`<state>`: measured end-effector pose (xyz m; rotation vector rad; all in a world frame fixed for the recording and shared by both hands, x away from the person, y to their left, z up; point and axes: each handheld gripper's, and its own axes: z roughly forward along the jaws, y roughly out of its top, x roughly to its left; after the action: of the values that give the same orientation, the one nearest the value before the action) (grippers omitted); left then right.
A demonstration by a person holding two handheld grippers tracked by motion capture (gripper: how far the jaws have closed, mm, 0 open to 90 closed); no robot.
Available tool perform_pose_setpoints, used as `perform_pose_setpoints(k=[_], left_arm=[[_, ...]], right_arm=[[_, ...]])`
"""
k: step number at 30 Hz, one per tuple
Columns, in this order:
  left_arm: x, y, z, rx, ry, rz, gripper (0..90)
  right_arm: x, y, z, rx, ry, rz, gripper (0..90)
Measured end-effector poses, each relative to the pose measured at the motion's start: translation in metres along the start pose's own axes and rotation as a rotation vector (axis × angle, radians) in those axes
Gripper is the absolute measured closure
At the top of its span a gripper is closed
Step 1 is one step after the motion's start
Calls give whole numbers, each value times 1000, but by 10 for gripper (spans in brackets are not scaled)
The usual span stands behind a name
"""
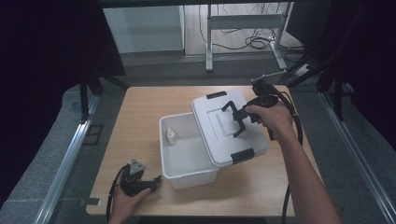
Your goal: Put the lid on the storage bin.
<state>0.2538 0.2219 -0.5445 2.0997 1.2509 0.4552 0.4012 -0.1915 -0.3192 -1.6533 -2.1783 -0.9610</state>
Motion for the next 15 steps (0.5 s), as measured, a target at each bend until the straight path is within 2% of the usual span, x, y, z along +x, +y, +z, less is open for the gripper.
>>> perform_pose_setpoints(k=[15], left_arm=[[0,0,0,0,-1,-3,121]], right_arm=[[18,3,17,26,11,-43,841]])
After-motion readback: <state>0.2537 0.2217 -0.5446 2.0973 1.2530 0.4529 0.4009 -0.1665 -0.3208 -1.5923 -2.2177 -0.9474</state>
